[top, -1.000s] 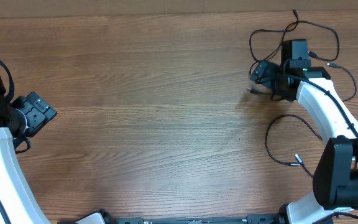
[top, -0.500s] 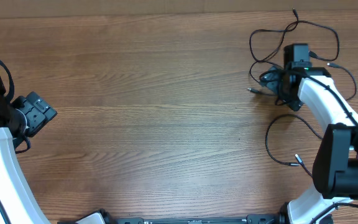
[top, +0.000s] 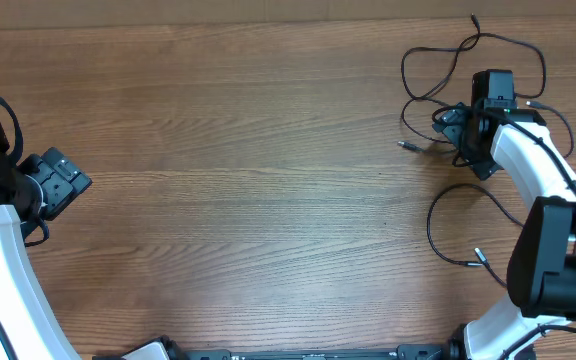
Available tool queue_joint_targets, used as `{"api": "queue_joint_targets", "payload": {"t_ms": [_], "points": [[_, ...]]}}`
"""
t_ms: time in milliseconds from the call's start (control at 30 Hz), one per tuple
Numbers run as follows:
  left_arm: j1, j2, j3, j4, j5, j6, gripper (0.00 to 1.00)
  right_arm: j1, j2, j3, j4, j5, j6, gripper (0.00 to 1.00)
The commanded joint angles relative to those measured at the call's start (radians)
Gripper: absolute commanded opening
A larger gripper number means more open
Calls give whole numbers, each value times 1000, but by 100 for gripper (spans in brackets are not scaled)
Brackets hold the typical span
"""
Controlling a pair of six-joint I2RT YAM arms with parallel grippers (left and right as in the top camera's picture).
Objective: Untangle cables
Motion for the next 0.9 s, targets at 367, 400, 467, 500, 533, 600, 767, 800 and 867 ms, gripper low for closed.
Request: {"api": "queue_joint_targets", "payload": {"t_ms": [367,400,467,500,533,600,767,800,867], "points": [[4,2,-4,-2,1,-15,100,3,112,1,10,-69,8,82],[4,2,-4,-2,1,-15,100,2,112,1,5,-68,5,80],[4,2,-4,-2,1,-15,100,2,112,1,-7,-69,-10,80],[4,2,-4,-2,1,-15,99,2,112,1,-10,-69,-22,80],[4,2,-4,-2,1,-15,100,2,111,1,-15,-69,-36,80],[4,2,-4,-2,1,-15,99,2,109,1,-27,-68,-68,80],[4,2,-4,-2,1,-15,99,2,94,1,-65,-67,-104,81],[4,2,-4,-2,1,-15,99,2,88,1,-73,-64,-107,81],[4,2,-4,-2,1,-15,99,2,72,1,-84,-61,-116,81]]}}
